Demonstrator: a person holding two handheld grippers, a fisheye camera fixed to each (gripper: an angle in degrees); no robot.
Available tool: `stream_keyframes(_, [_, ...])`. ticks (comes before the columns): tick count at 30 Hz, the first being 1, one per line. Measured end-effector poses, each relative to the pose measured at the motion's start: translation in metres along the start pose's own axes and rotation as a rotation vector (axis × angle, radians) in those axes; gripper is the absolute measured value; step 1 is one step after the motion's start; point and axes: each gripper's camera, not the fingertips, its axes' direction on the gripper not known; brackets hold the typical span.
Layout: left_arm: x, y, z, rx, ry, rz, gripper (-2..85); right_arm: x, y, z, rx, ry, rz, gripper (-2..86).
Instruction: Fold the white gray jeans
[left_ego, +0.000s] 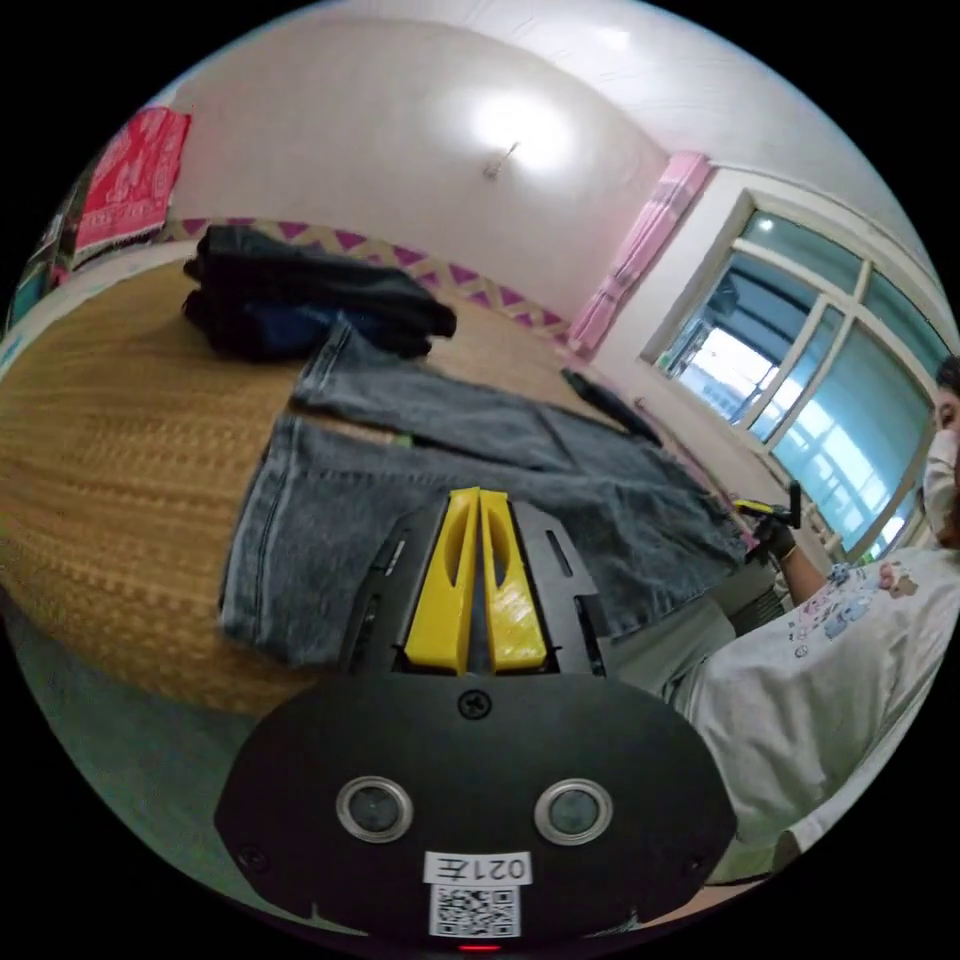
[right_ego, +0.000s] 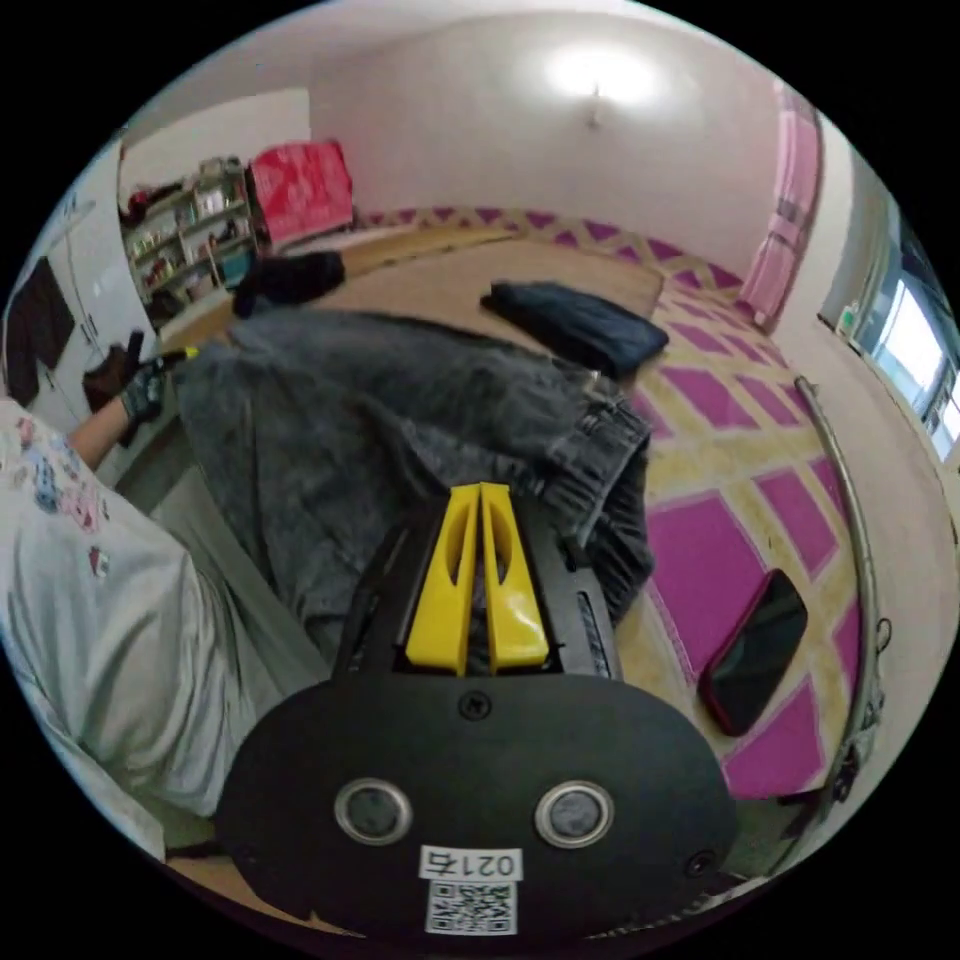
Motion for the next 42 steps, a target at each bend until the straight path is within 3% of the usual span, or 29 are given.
stream_keyframes(2, [-0.007,-0.014,0.005,-0.002,-0.045,-0.038,-0.9,0.015,-0.010,0.014,-0.016,0.056,0.085,-0.6])
stream_keyframes(4, [-0.021,-0.020,0.025,-0.148,-0.118,-0.101,-0.9,0.027,-0.014,0.050,-0.193,0.157,0.105,-0.6])
stream_keyframes(9, [-0.036,-0.030,0.011,-0.168,-0.074,-0.159,-0.9,0.050,-0.002,0.041,-0.174,0.122,0.207,-0.6])
stream_keyframes(12, [-0.027,-0.030,-0.018,-0.068,-0.103,-0.127,-0.9,0.053,0.014,0.018,-0.128,0.166,0.297,-0.3])
stream_keyframes(14, [-0.020,-0.022,-0.054,0.052,-0.025,-0.120,-0.9,0.055,0.032,-0.008,-0.048,0.153,0.364,0.2])
stream_keyframes(20, [-0.006,0.028,-0.128,0.197,-0.155,-0.328,0.3,0.068,0.133,-0.068,0.137,-0.025,0.715,7.2])
stream_keyframes(27, [-0.015,0.064,-0.156,0.245,-0.111,-0.578,8.3,0.074,0.212,-0.056,0.226,-0.364,1.006,9.4])
stream_keyframes(36, [-0.033,0.056,-0.140,0.200,-0.046,-0.649,8.6,0.081,0.217,-0.050,0.334,-0.479,1.055,9.1])
stream_keyframes(42, [-0.040,0.051,-0.140,0.212,-0.012,-0.662,8.5,0.079,0.207,-0.043,0.303,-0.492,1.008,8.6])
